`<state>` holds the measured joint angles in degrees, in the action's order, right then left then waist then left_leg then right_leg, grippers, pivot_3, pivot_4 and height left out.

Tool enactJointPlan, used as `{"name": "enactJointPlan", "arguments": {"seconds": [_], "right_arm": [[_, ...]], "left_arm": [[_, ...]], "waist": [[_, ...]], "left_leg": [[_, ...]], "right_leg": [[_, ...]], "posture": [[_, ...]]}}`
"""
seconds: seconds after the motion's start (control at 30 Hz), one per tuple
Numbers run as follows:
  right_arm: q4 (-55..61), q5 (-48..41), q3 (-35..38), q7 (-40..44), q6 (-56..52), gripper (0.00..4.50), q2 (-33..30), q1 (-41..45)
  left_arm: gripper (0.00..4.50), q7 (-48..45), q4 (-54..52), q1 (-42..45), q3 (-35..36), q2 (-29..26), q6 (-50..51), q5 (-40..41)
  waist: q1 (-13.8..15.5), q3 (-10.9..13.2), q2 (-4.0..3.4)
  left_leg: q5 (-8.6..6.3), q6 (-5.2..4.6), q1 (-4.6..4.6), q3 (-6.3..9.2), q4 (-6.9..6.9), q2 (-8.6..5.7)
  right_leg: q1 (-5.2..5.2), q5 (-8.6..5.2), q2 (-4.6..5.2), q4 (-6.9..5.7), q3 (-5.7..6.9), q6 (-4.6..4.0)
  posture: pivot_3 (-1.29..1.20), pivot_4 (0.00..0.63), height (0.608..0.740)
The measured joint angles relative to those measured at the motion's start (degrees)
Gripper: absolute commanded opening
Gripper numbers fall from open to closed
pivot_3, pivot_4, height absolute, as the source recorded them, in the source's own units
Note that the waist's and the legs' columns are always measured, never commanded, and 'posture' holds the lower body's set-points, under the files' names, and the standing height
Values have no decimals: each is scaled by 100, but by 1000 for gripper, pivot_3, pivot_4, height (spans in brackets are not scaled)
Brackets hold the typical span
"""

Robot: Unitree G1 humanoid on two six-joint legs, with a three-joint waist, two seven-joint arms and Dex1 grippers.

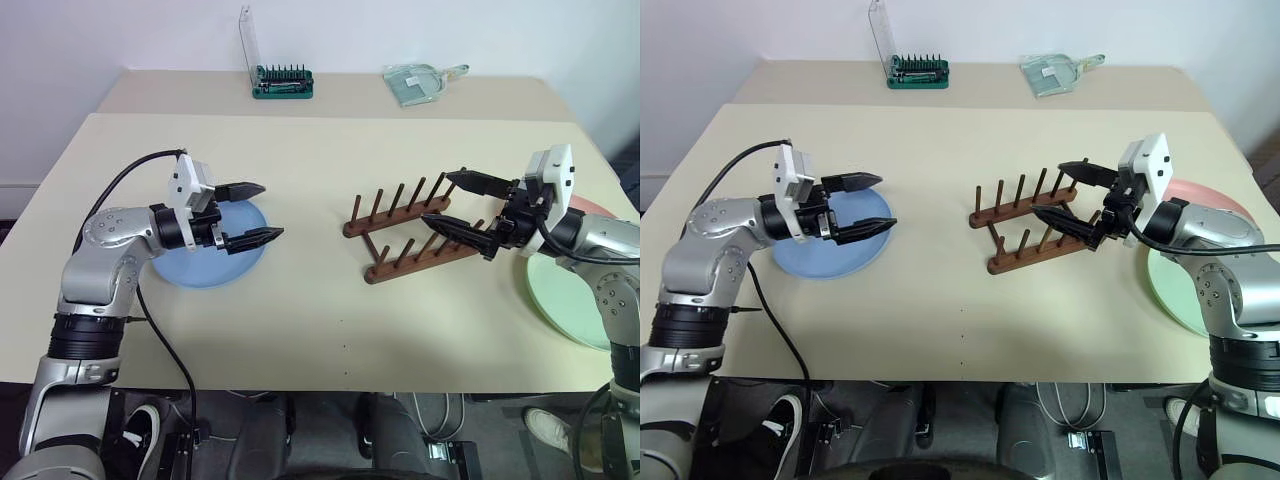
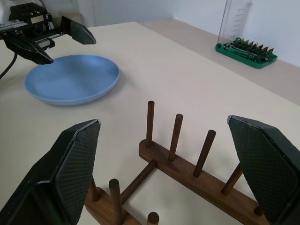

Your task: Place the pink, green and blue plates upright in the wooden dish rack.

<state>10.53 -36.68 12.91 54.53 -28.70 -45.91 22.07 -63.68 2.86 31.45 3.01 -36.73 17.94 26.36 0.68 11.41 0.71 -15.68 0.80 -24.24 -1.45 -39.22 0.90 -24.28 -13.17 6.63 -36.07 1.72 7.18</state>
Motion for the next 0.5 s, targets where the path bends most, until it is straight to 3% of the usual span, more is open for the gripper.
{"name": "enactJointPlan", "arguments": {"seconds": [0.5], "right_arm": [[-110,171,87,-9,165,4452,7,114]], "left_arm": [[4500,-39,579,450,-146,458,-552,-212]], "waist": [[2,0,0]], "left_leg": [[0,0,-1,0,-1,-1]], "right_leg": [[0,0,0,0,0,0]], "posture": [[0,150,740]]}}
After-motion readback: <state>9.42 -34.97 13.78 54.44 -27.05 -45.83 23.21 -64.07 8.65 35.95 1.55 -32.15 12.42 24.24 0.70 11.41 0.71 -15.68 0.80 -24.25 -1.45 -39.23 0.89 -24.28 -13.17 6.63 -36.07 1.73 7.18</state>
